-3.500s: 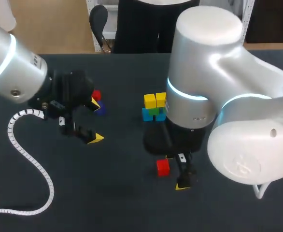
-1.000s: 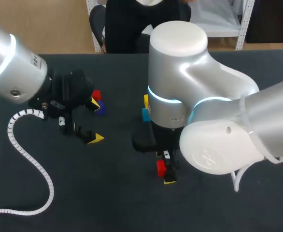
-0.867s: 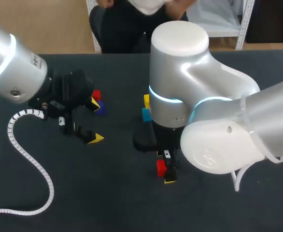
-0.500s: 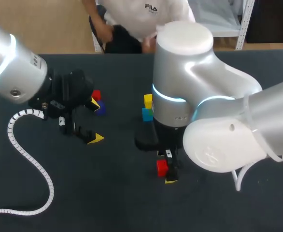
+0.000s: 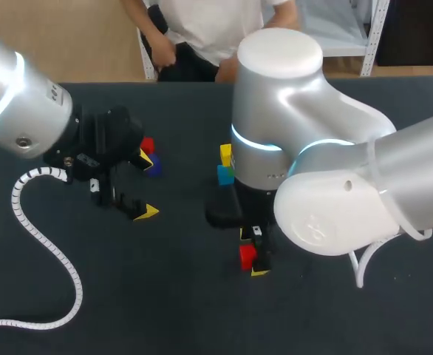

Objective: Place the blue cubes, place green cubes on the blue cubes, place the yellow cubes on the green cubes, then place the red cubes on the yellow cubes, and place purple cube on the red cubes.

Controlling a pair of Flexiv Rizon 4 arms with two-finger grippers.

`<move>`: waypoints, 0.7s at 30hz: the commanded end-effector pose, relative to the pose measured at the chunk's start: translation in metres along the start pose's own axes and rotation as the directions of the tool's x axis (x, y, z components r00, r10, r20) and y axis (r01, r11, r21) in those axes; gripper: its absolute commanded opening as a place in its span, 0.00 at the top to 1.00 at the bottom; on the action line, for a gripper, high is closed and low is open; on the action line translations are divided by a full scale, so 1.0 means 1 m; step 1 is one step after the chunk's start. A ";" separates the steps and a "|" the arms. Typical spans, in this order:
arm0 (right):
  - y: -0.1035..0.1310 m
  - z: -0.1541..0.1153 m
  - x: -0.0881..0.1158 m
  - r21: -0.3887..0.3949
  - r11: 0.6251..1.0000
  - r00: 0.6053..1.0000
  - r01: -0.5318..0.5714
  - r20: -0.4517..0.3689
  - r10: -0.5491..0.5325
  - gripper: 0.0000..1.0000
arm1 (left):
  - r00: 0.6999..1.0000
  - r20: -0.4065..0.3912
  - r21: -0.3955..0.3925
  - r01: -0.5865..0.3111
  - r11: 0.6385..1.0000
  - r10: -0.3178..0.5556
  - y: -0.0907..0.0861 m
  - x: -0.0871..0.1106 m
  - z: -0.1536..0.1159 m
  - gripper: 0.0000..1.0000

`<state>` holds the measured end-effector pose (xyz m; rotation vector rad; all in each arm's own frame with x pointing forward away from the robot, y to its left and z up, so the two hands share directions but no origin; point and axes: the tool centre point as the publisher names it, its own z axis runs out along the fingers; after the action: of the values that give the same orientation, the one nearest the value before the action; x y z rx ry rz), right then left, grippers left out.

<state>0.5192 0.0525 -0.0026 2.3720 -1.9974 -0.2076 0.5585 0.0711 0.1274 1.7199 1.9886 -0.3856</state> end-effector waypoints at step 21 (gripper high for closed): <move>-0.002 -0.012 0.006 0.036 0.999 1.000 -0.019 0.011 0.019 1.00 | 1.000 0.007 0.003 -0.004 1.000 0.004 0.000 0.002 -0.001 0.00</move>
<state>0.5276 0.0527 0.0026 2.3674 -2.0305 -0.1904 0.5585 0.0711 0.1274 1.7199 1.9886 -0.3856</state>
